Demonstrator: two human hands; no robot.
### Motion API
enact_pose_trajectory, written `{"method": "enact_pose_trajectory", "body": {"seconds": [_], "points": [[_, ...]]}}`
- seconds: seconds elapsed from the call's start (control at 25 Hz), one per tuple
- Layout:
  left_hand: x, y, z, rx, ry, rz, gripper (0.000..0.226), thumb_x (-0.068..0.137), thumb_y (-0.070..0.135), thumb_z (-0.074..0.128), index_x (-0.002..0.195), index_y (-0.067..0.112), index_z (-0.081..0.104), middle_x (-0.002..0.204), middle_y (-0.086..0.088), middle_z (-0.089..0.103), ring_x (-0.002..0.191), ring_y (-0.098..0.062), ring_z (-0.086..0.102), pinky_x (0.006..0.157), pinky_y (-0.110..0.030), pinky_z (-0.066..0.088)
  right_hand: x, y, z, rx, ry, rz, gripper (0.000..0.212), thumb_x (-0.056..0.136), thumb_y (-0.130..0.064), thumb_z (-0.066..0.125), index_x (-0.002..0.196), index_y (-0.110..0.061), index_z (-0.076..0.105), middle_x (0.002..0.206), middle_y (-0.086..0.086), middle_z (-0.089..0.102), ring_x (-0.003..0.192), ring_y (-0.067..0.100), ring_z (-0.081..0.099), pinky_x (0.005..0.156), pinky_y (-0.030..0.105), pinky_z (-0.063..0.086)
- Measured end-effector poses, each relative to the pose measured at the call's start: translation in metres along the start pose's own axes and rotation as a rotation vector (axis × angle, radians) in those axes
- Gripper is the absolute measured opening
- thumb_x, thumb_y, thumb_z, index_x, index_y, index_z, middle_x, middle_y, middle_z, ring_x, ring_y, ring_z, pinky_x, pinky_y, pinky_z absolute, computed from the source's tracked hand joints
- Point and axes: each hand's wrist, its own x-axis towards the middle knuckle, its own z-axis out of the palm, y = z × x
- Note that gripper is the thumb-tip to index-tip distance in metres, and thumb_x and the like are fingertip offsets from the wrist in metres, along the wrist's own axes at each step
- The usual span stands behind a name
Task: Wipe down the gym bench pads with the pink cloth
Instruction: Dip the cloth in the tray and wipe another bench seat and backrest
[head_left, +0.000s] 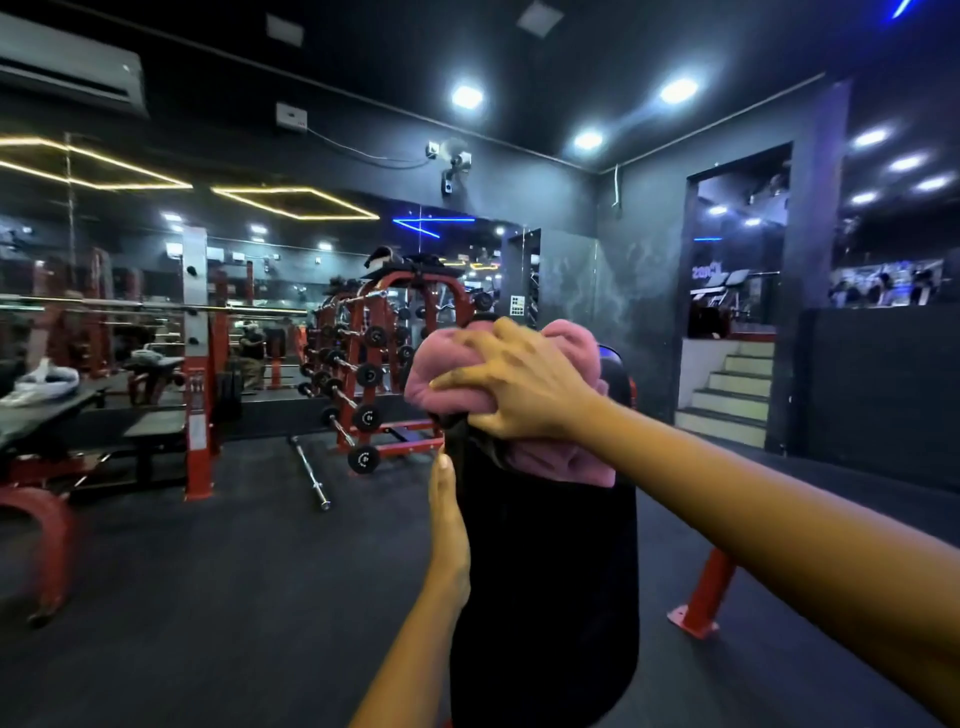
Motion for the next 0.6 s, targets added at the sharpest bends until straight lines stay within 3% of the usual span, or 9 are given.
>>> {"method": "enact_pose_trajectory", "body": {"seconds": [0.08,0.32,0.52,0.6], "points": [[-0.001,0.003,0.001,0.003,0.028,0.013,0.08,0.072,0.077,0.054,0.138,0.034,0.043,0.147,0.009,0.041,0.136,-0.012,0.037,0.117,-0.044,0.022,-0.002,-0.004,0.004,0.007,-0.042,-0.058,0.045,0.071,-0.051,0.043,0.111,-0.044,0.062,0.124,0.004,0.057,0.094,0.027,0.052,0.079,0.036,0.044],[-0.027,0.031,0.016,0.177,0.091,0.101,0.083,0.068,0.084,0.044,0.139,0.04,0.036,0.147,0.017,0.034,0.137,-0.009,0.032,0.115,-0.044,0.025,-0.002,0.056,-0.006,0.338,-0.014,0.344,0.061,0.066,-0.056,0.033,0.116,-0.039,0.062,0.103,0.005,0.063,0.091,0.016,0.05,0.091,0.031,0.036],[-0.04,0.042,0.03,0.294,0.113,0.141,0.079,0.079,0.072,0.044,0.145,0.036,0.021,0.14,0.02,0.024,0.137,-0.006,0.022,0.116,-0.04,0.021,-0.046,0.114,0.031,0.382,-0.043,0.5,0.059,0.07,-0.05,0.036,0.123,-0.038,0.059,0.123,-0.009,0.062,0.1,0.015,0.057,0.097,0.028,0.039],[-0.038,0.042,0.029,0.333,0.122,0.143,0.089,0.069,0.076,0.044,0.145,0.036,0.021,0.14,0.019,0.026,0.135,-0.007,0.025,0.115,-0.039,0.022,-0.068,0.132,0.041,0.441,-0.036,0.66,0.063,0.068,-0.053,0.035,0.126,-0.039,0.055,0.118,0.0,0.064,0.105,0.022,0.056,0.1,0.035,0.039]]}}
